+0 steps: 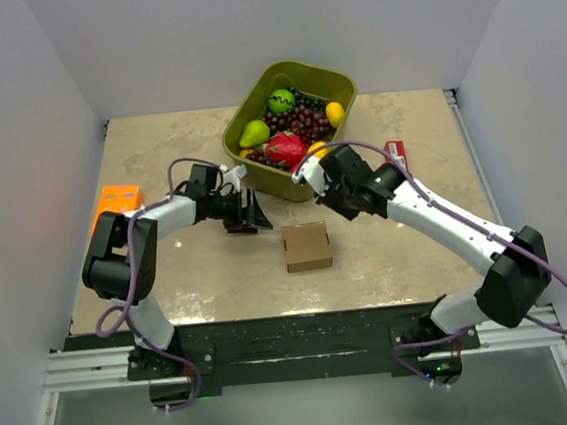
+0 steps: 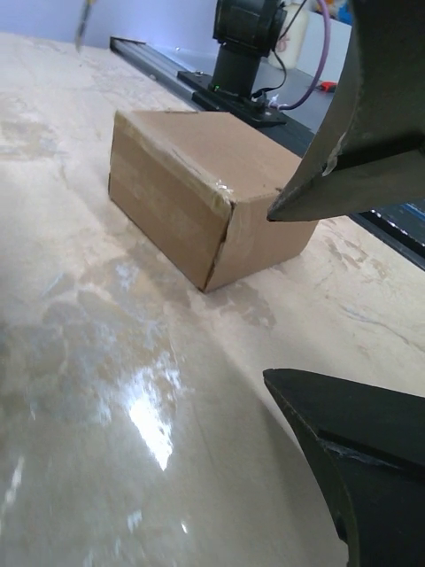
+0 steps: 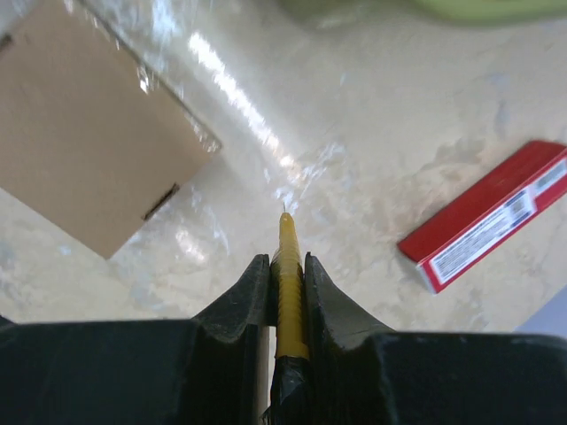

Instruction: Unpack the express box

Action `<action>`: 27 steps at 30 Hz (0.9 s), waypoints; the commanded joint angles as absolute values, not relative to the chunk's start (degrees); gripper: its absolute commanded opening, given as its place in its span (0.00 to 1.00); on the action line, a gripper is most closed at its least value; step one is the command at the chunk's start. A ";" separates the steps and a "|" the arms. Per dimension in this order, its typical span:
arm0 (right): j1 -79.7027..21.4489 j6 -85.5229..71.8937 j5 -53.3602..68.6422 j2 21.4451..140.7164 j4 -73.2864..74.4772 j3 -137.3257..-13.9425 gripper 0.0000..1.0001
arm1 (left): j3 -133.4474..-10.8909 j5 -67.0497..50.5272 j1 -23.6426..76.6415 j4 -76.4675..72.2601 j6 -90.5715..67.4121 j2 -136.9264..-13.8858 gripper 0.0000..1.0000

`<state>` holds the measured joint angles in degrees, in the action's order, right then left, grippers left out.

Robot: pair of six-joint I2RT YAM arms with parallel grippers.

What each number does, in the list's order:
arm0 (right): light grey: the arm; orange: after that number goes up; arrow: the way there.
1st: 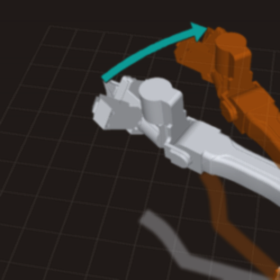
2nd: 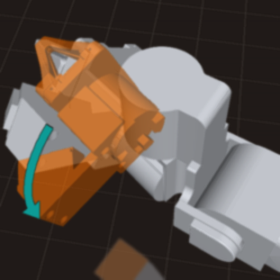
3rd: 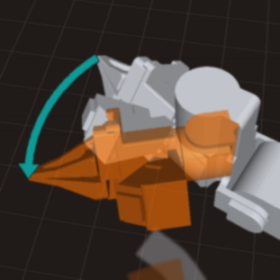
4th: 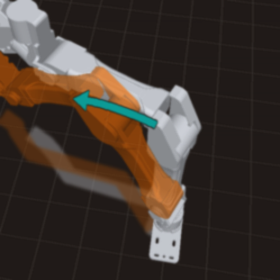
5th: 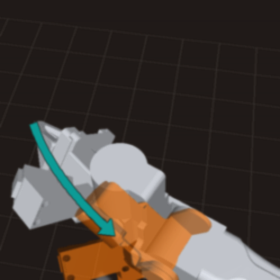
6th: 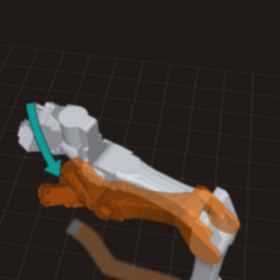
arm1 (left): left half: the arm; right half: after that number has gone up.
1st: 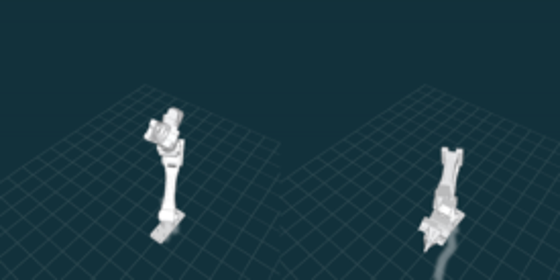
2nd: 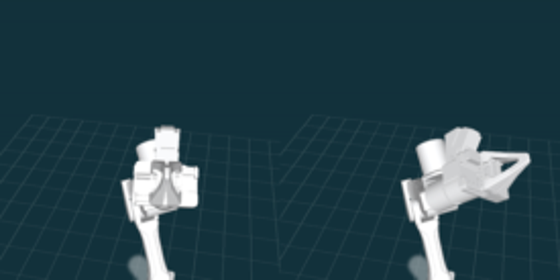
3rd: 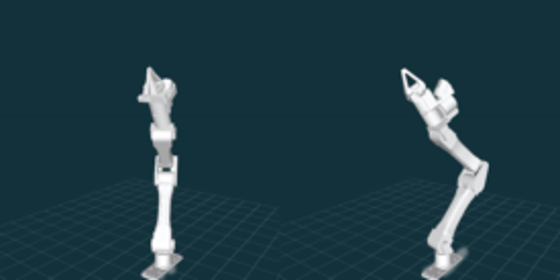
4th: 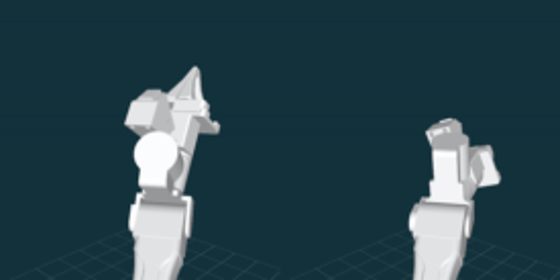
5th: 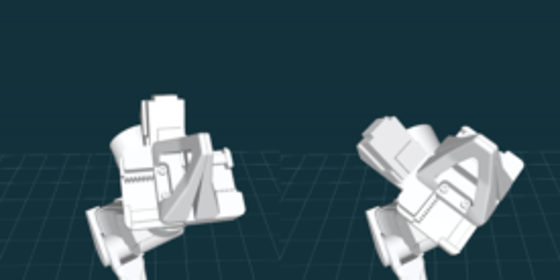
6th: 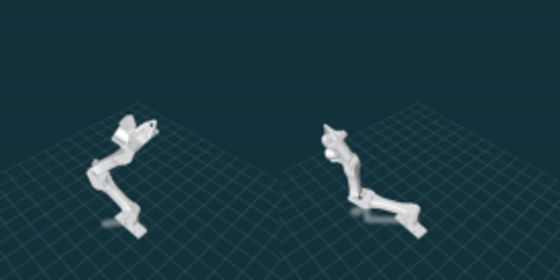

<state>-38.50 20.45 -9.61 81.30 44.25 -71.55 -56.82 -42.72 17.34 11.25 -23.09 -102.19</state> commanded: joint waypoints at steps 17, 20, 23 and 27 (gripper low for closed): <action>-43.42 20.47 0.20 90.97 53.87 -81.48 0.00 | -56.25 -38.31 5.98 14.59 -19.87 -93.69 0.73; -38.86 23.02 -1.06 89.48 56.86 -80.77 0.00 | -56.07 -41.31 6.76 15.64 -17.41 -94.65 0.73; -33.67 26.00 3.76 87.64 55.38 -84.72 0.00 | -55.20 -41.22 7.82 16.44 -16.61 -94.75 0.73; -29.89 30.41 13.87 83.69 41.37 -85.79 0.00 | -52.04 -45.26 10.89 13.63 -16.78 -94.13 0.74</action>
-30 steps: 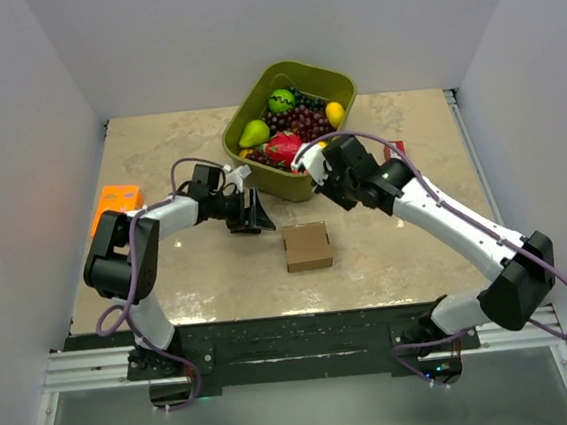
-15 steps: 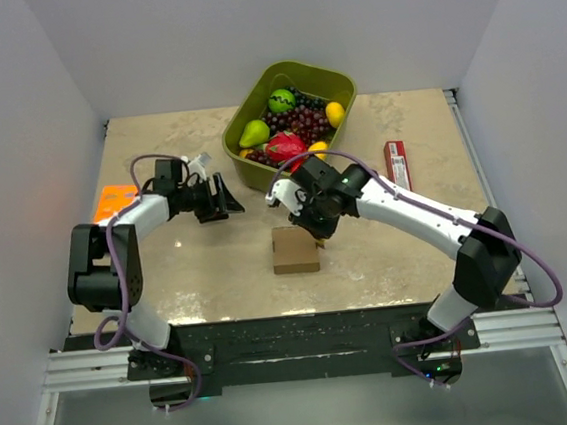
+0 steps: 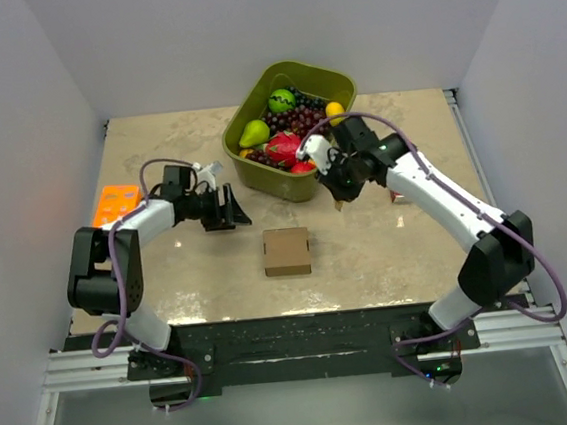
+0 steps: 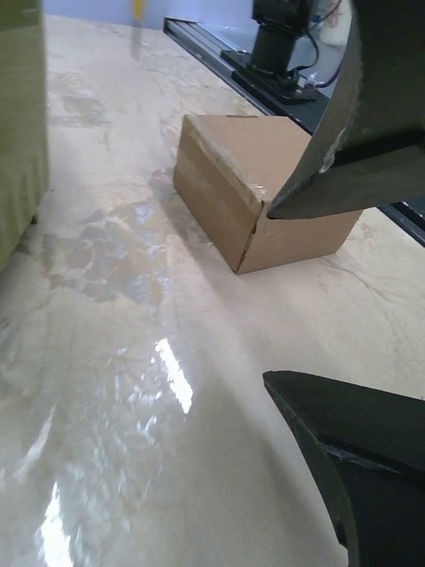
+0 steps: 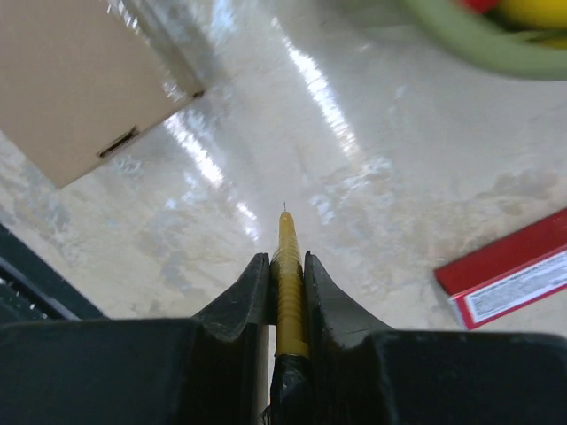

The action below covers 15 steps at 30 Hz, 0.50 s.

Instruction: Unpack the express box

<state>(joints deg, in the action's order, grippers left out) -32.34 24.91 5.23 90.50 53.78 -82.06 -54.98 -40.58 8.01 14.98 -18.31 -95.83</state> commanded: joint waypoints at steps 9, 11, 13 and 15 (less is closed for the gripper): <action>-29.53 19.18 14.50 88.16 33.59 -89.65 0.00 | -51.15 -53.00 16.87 11.25 -17.22 -97.55 0.76; -29.62 17.85 14.85 87.37 32.44 -88.07 0.00 | -50.98 -53.70 18.62 9.33 -18.45 -98.96 0.75; -29.62 17.05 14.94 86.49 31.29 -86.15 0.00 | -52.63 -50.30 19.60 10.71 -17.59 -100.80 0.74; -29.53 17.14 16.52 85.87 31.11 -85.17 0.00 | -53.78 -47.30 19.95 13.53 -14.95 -101.69 0.74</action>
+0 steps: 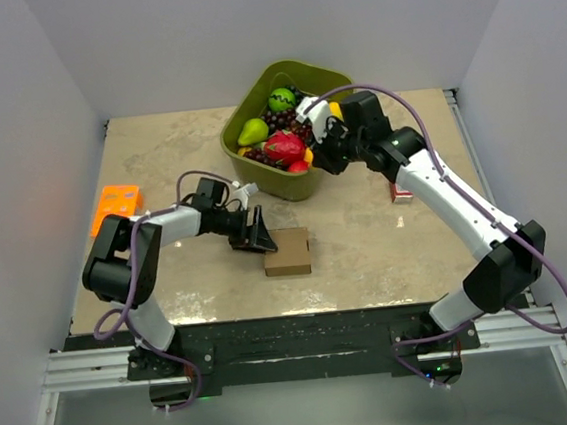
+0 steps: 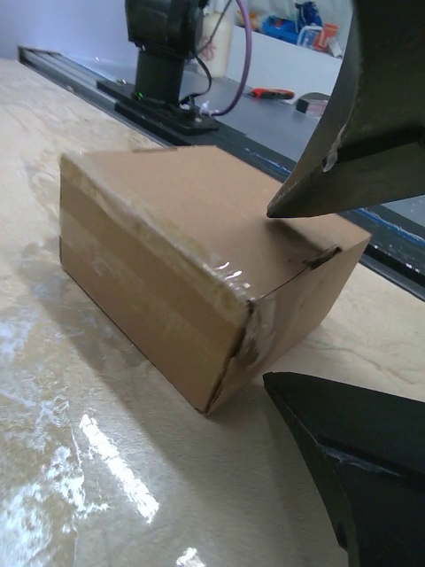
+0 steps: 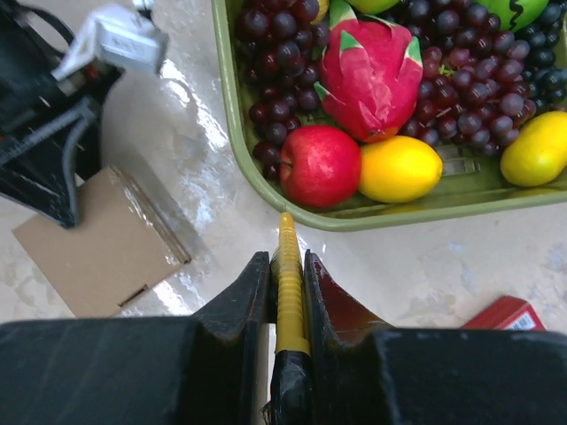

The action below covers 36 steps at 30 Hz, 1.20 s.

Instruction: Unpack the express box

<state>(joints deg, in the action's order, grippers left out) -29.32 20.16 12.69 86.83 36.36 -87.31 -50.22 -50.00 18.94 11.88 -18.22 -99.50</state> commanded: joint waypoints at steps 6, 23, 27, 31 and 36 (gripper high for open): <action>-29.53 19.08 21.88 82.97 30.60 -82.45 0.00 | -60.20 -40.43 18.02 22.32 -1.33 -103.71 0.66; -33.48 16.70 23.12 83.41 28.75 -80.95 0.00 | -67.16 -51.26 17.49 32.22 13.72 -105.29 0.66; -33.75 16.17 22.50 83.58 28.74 -81.04 0.00 | -62.15 -49.40 15.91 24.36 -2.78 -104.24 0.70; -34.98 18.72 23.82 83.93 29.97 -79.72 0.00 | -59.15 -50.89 16.26 18.28 -9.49 -104.41 0.68; -37.43 22.05 25.58 85.60 30.06 -79.89 0.00 | -58.54 -51.23 16.17 17.85 -4.14 -105.82 0.60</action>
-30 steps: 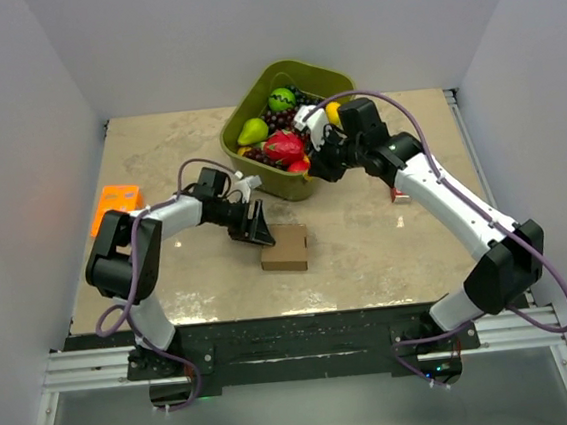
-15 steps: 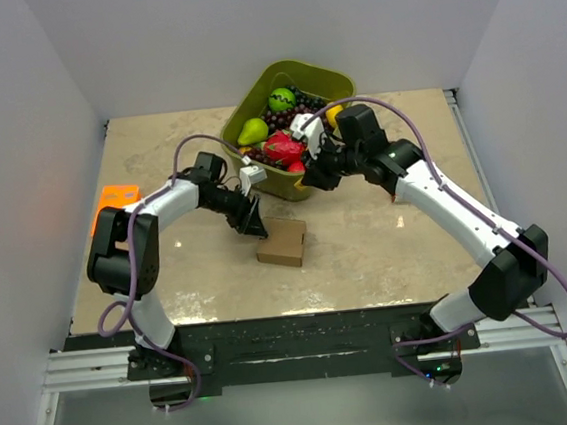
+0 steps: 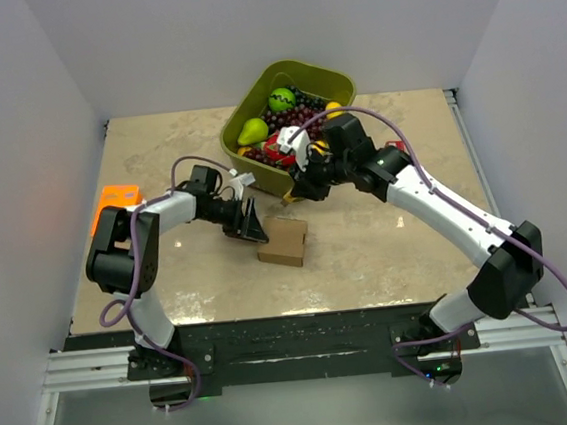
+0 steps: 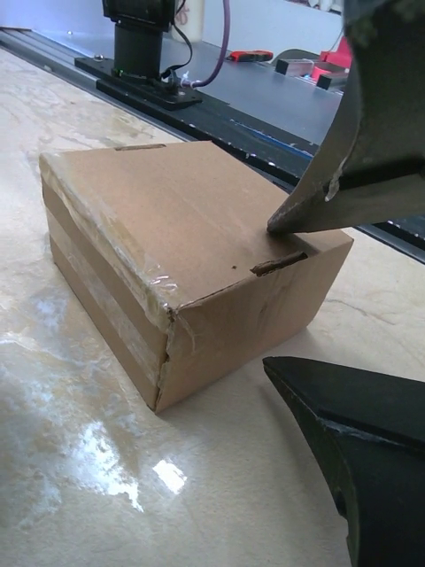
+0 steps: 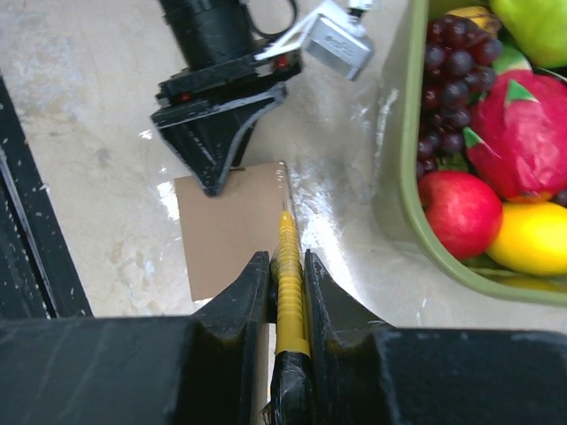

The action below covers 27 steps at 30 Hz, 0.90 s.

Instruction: Unpack the express box

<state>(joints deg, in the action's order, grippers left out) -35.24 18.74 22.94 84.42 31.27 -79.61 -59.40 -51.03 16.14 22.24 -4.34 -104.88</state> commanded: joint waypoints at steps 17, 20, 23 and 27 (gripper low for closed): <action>-42.36 26.72 16.62 94.56 26.45 -82.00 0.00 | -56.60 -53.35 16.17 17.75 1.23 -107.22 0.50; -42.71 26.28 15.82 95.80 26.63 -83.58 0.00 | -56.51 -52.91 16.17 17.75 0.88 -107.58 0.50; -43.24 25.75 14.86 95.89 25.67 -83.50 0.00 | -56.16 -52.73 16.17 17.05 0.44 -107.49 0.50; -43.68 25.14 13.71 95.63 24.17 -82.79 0.00 | -56.16 -52.12 16.17 17.14 0.44 -107.58 0.49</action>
